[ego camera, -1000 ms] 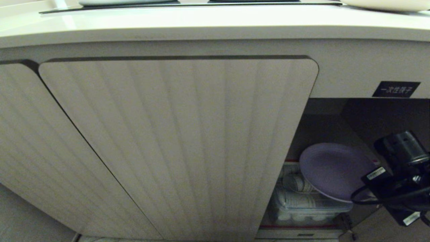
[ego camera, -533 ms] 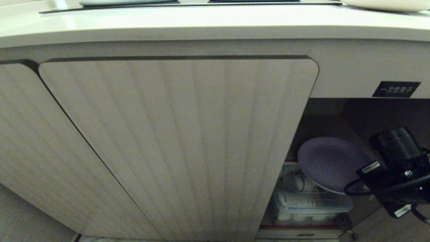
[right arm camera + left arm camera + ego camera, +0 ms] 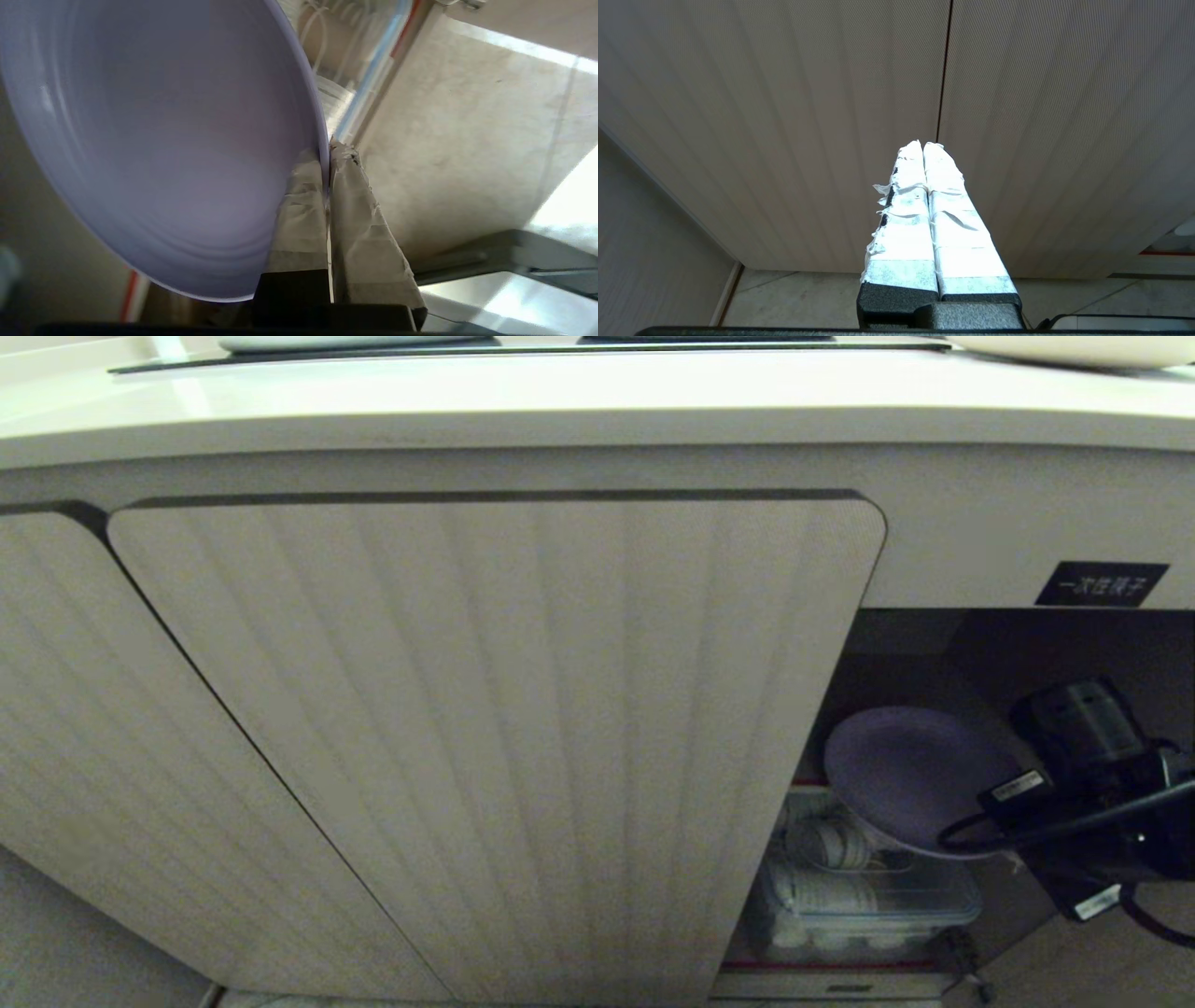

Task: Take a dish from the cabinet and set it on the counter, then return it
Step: Put it back into the cabinet

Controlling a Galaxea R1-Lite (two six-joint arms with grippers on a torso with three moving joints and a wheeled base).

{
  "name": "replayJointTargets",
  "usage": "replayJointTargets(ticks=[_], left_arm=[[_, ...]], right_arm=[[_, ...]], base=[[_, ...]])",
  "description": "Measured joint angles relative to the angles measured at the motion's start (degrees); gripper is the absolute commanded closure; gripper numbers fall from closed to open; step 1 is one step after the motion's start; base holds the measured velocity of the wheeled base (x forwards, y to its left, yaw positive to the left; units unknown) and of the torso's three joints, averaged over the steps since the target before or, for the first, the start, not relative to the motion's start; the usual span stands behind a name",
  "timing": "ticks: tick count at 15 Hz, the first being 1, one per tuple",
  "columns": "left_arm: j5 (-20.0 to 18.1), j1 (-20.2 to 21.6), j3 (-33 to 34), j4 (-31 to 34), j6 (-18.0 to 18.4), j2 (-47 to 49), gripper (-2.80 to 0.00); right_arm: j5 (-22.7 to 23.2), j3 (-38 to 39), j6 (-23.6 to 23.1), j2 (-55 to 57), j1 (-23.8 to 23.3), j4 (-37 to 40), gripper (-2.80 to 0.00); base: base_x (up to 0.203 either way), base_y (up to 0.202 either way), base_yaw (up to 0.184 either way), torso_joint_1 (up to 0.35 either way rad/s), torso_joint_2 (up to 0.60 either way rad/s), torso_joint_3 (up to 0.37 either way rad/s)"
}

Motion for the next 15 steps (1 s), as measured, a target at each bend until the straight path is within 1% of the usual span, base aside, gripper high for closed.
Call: replayJointTargets(ticks=[7,13,15], left_arm=[[0.0,0.0,0.0,0.0,0.0,0.0,0.0],[0.0,0.0,0.0,0.0,0.0,0.0,0.0],[-0.01,0.0,0.0,0.0,0.0,0.0,0.0]], right_arm=[[0.0,-3.31,1.1,2.57,-0.23,-0.67,0.0],[0.2,-3.62,1.16,4.47,-0.67,-5.24,0.0],[0.41,-3.64,1.19,4.86,-0.67,-5.58,0.0]], base=[[0.0,0.0,0.0,0.0,0.0,0.0],[0.0,0.0,0.0,0.0,0.0,0.0],[0.0,0.0,0.0,0.0,0.0,0.0]])
